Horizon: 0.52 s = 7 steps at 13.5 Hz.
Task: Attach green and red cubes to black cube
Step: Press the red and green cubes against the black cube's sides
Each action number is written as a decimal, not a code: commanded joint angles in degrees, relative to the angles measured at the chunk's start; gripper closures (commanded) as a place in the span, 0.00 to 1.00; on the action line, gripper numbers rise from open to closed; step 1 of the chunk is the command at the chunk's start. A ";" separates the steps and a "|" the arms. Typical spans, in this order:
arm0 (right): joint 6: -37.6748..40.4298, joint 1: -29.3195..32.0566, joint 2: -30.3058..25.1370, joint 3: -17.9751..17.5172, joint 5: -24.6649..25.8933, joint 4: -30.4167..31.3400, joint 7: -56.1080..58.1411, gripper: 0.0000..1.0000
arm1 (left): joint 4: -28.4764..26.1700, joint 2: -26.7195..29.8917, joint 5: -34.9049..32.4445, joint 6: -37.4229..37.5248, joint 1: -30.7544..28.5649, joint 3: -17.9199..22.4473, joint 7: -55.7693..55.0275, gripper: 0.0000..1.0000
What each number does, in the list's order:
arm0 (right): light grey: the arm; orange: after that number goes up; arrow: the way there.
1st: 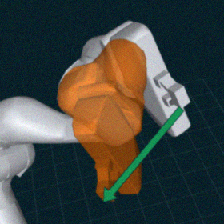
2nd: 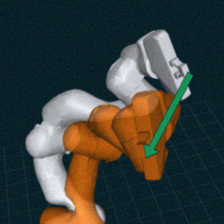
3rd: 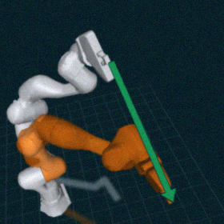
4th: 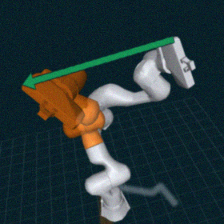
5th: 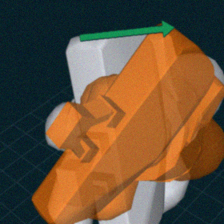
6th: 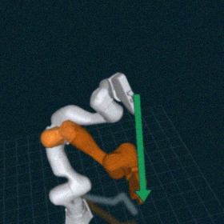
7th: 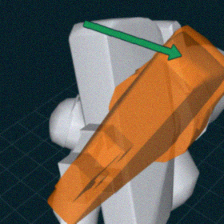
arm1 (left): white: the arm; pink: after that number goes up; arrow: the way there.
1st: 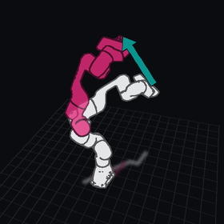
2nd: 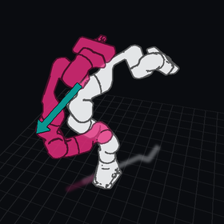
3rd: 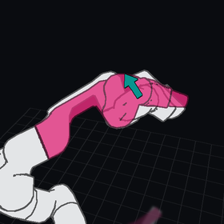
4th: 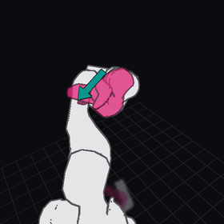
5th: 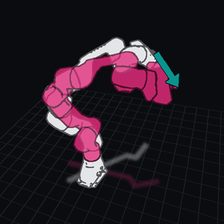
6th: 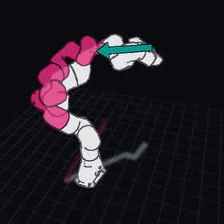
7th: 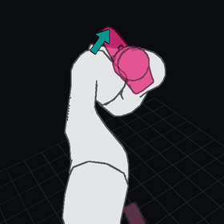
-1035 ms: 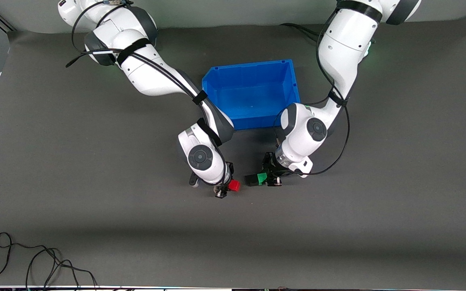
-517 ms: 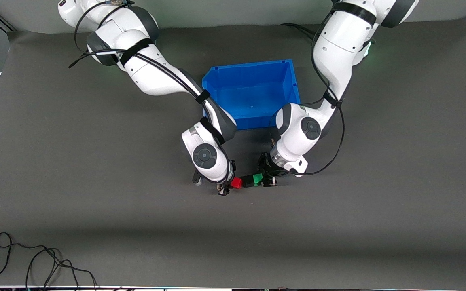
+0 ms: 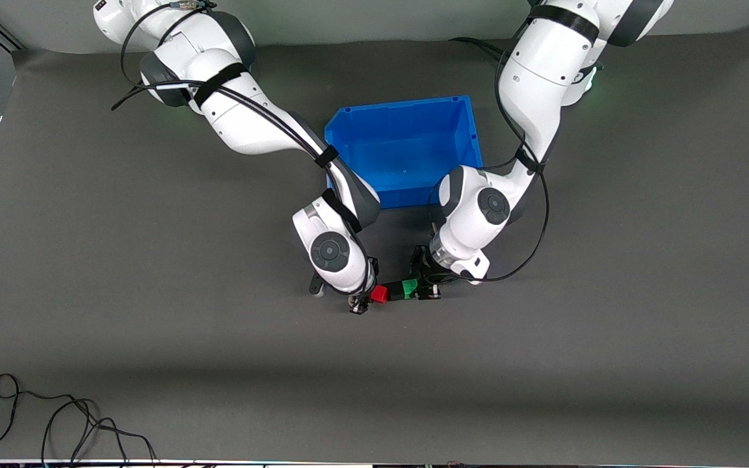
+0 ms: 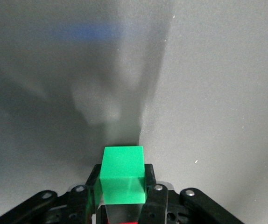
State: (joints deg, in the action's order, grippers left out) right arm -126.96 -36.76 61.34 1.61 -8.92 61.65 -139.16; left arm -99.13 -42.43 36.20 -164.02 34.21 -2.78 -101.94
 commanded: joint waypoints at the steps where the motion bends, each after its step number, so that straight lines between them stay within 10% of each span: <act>1: 0.31 -0.24 0.01 0.06 0.57 -0.74 -1.82 0.91 | 1.93 -1.16 -0.25 -0.69 1.56 0.85 -1.77 0.82; 7: -0.04 -0.06 -0.08 0.14 0.84 -0.65 -1.02 0.82 | 1.93 -1.25 -0.34 -0.69 1.56 0.85 -1.68 0.79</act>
State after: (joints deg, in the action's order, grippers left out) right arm -127.00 -36.68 61.34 1.80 -8.92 61.53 -139.20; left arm -99.03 -42.44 36.20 -164.02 34.43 -2.77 -102.01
